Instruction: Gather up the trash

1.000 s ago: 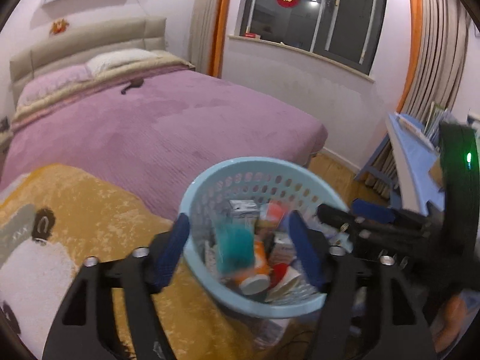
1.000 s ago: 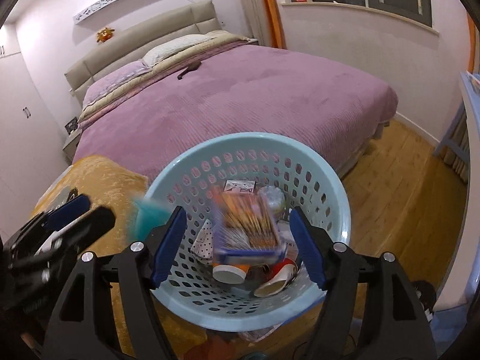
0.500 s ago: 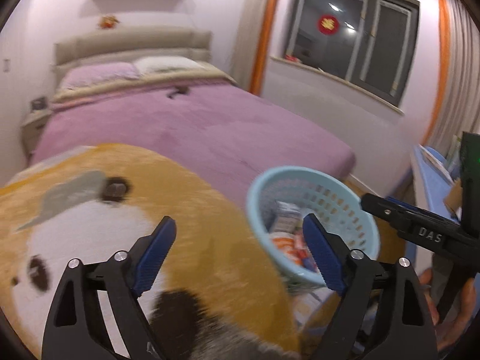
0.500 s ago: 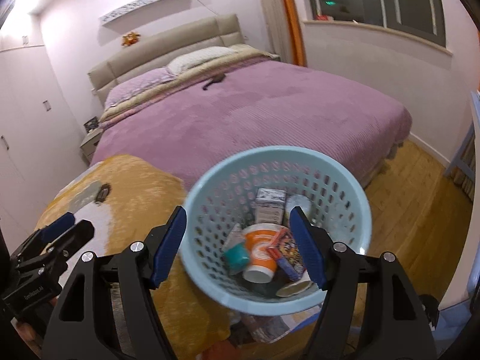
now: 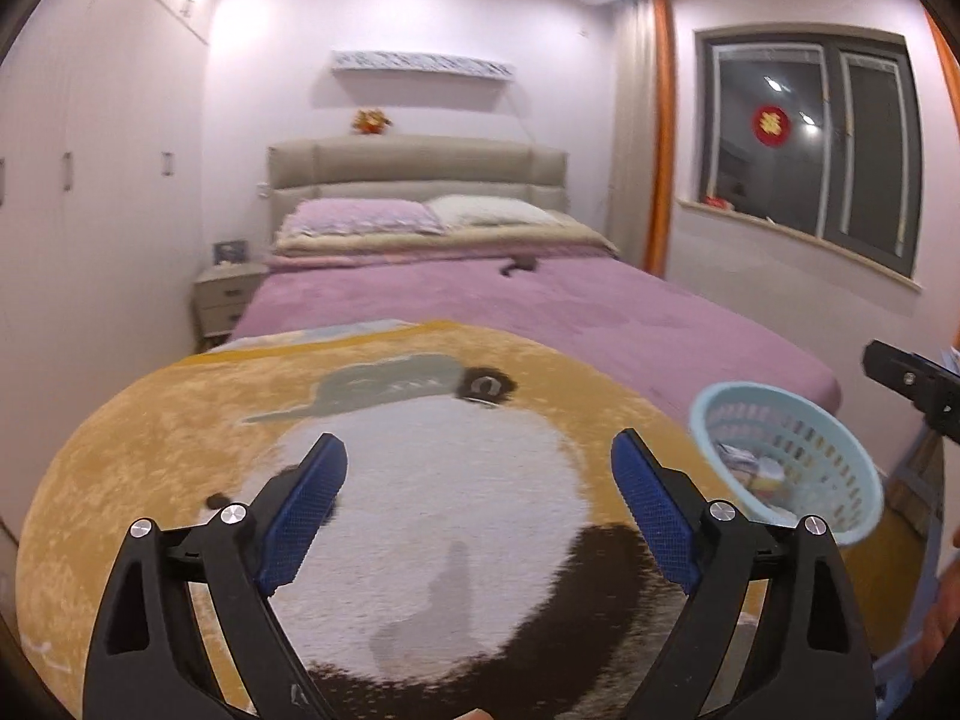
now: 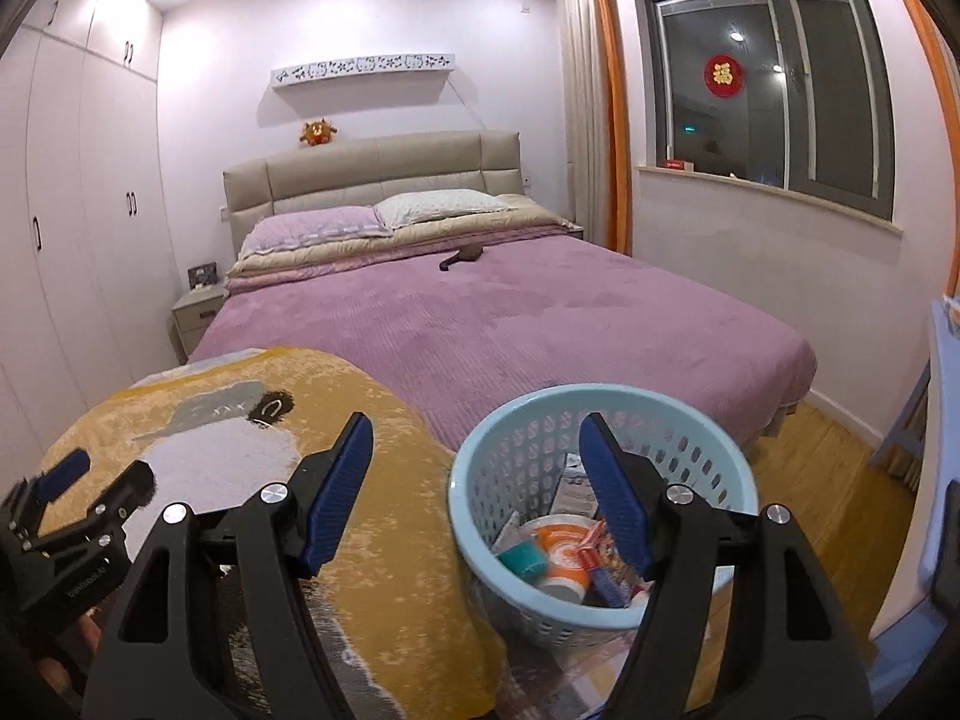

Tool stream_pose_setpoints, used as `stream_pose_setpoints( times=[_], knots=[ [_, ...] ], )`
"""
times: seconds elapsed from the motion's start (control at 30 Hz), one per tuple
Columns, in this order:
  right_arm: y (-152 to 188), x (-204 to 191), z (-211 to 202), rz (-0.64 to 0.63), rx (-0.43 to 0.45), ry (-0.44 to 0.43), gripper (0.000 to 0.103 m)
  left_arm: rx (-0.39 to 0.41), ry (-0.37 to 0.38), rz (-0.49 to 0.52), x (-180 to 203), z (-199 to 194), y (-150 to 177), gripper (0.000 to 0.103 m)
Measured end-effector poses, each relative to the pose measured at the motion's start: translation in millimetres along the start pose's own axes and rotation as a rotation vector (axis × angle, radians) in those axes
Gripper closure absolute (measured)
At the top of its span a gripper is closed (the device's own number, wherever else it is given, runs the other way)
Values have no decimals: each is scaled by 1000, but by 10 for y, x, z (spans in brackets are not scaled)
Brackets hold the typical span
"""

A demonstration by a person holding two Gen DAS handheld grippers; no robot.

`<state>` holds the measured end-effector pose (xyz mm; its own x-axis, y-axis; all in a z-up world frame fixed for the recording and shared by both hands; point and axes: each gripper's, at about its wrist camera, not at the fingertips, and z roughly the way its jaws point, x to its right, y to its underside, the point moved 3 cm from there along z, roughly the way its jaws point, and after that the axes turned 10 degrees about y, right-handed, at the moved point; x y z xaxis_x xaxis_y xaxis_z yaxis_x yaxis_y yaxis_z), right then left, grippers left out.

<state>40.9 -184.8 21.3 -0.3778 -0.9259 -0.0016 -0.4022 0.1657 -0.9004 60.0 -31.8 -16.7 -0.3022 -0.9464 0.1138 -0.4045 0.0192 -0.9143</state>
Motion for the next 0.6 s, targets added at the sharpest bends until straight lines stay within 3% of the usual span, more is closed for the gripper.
stream_pose_setpoints(
  times=[0.13,0.43,0.6],
  knots=[
    [45,-4,-32,11,28,12,35,25,-48,17,-21,-35,74,14],
    [170,-140,5,-6,33,14,35,6,-38,13,-76,-15,79,10],
    [227,-315,70,-84,25,40,35,-4,-42,12,-83,-3,79,8]
  ],
)
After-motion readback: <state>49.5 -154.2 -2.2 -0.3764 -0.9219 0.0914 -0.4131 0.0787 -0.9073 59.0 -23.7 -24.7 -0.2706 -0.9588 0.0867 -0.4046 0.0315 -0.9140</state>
